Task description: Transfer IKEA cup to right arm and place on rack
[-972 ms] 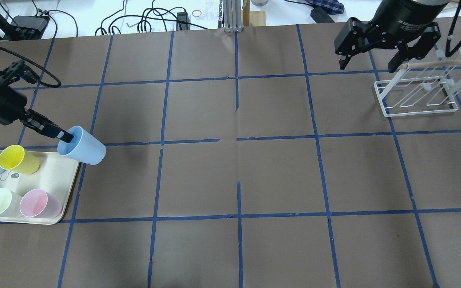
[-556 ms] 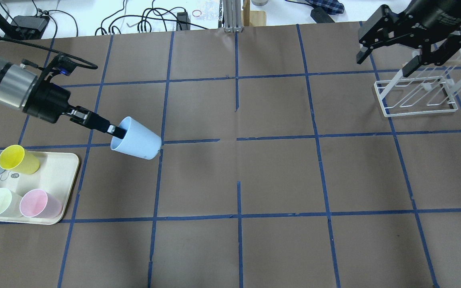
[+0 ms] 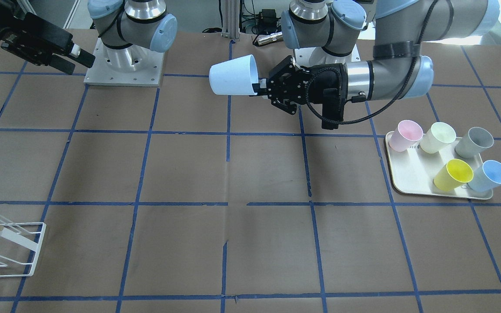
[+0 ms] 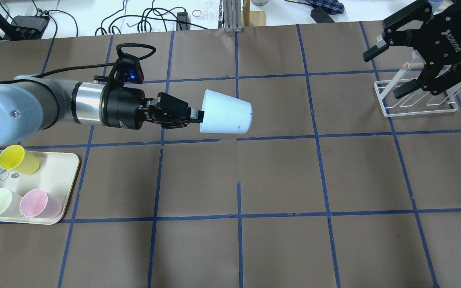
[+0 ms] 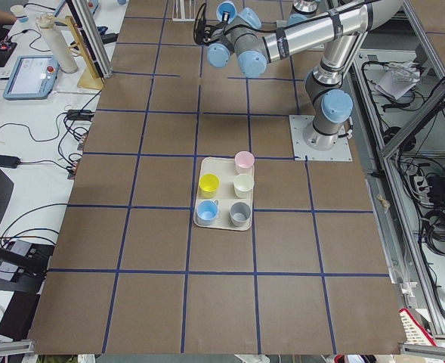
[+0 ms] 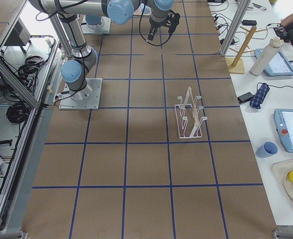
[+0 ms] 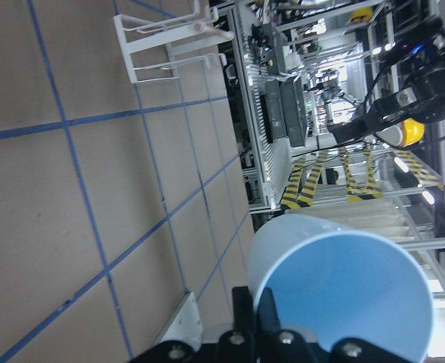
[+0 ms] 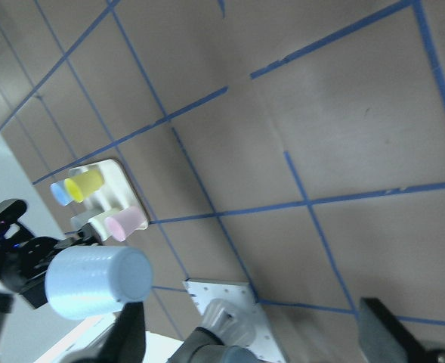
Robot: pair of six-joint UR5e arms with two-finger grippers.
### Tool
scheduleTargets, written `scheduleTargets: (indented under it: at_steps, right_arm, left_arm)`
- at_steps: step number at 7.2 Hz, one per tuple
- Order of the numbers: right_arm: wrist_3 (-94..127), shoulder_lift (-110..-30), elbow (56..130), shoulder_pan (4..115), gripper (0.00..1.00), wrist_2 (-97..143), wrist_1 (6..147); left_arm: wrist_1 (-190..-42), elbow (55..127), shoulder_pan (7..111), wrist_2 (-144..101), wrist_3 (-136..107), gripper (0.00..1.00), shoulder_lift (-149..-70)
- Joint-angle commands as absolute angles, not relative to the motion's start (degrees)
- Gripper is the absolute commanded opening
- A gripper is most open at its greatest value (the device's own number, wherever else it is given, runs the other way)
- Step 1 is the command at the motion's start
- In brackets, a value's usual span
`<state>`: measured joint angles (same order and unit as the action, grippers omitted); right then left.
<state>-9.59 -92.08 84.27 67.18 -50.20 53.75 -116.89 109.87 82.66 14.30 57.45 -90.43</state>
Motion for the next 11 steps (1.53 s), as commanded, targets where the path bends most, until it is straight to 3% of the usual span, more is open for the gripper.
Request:
scheduleTargets:
  at_steps: [1, 3, 6, 11]
  right_arm:
    - [-12.9, -92.1, 85.0, 66.7, 1.0, -41.4, 41.7]
    - [-13.1, -92.2, 85.1, 66.7, 1.0, -37.6, 35.2]
    - [-12.1, -92.0, 85.1, 66.8, 1.0, -37.0, 24.6]
    - [1.2, -85.8, 85.3, 66.9, 1.0, -34.5, 28.1]
  left_arm:
    - [-115.1, 112.0, 89.2, 0.5, 57.3, 0.0, -92.0]
    - [-113.5, 116.6, 93.5, -10.1, 57.3, 0.0, -92.3]
    - [-112.2, 117.0, 97.5, -17.7, 57.4, 0.0, -92.2]
    - [-112.1, 117.5, 97.9, -18.5, 57.3, 0.0, -92.1]
